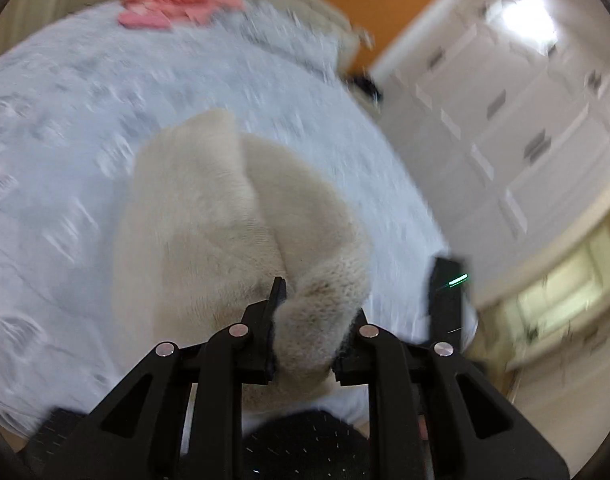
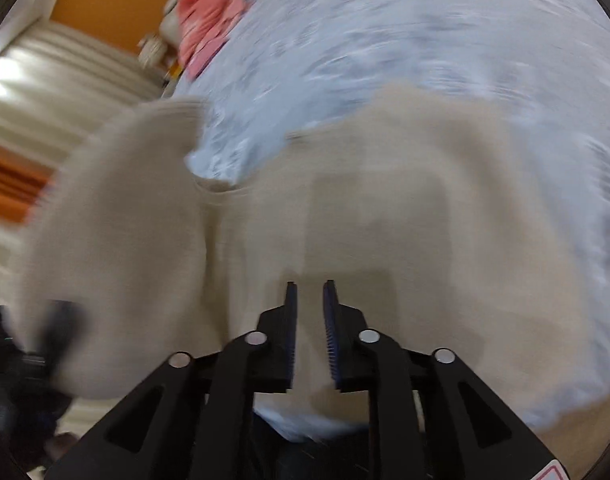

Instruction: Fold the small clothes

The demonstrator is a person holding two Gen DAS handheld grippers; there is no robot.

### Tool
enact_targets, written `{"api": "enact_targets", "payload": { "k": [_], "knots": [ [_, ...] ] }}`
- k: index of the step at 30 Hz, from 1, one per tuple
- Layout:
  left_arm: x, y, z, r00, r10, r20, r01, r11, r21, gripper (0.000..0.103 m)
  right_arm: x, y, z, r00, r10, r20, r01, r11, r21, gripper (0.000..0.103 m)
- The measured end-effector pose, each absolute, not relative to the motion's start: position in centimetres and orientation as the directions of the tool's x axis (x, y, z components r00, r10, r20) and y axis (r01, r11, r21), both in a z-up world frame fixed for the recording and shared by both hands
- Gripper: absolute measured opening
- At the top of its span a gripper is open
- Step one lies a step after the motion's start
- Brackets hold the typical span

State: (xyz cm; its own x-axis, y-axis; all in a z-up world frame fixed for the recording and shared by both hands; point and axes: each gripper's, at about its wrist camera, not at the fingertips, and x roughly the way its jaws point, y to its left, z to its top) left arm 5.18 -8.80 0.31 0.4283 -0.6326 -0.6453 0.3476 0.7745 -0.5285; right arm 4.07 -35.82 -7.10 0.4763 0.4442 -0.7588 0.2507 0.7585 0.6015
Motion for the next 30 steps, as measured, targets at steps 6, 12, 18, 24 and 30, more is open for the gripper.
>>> {"api": "enact_targets", "payload": {
  "k": [6, 12, 18, 24, 30],
  "knots": [
    [1.8, -13.8, -6.1, 0.325, -0.482, -0.814, 0.386, 0.853, -0.351, 0.032, -0.8, -40.9, -8.1, 0.48, 0.415, -0.773, 0.342, 0.723, 0.601, 0.047],
    [-0.7, -10.8, -3.3, 0.398, -0.534, -0.746, 0.341, 0.841, -0.419, 0.074, 1.0, -38.8, -7.5, 0.482, 0.514, -0.71, 0.279, 0.678, 0.68, 0.072],
    [-1.3, -8.0, -1.6, 0.434, -0.498, -0.75, 0.28, 0.867, -0.413, 0.081, 5.3, -33.6, -7.8, 0.341, 0.531, -0.776, 0.257, 0.741, 0.62, 0.08],
    [-2.5, -4.1, -1.5, 0.436, -0.493, -0.753, 0.194, 0.868, -0.456, 0.081, 7.6, -28.7, -8.1, 0.248, 0.52, -0.817, 0.194, 0.8, 0.568, 0.08],
    [-3.2, -2.4, -1.0, 0.45, -0.473, -0.758, 0.173, 0.878, -0.446, 0.082, 9.7, -25.7, -5.4, 0.279, 0.501, -0.819, 0.082, 0.837, 0.54, 0.019]
  ]
}}
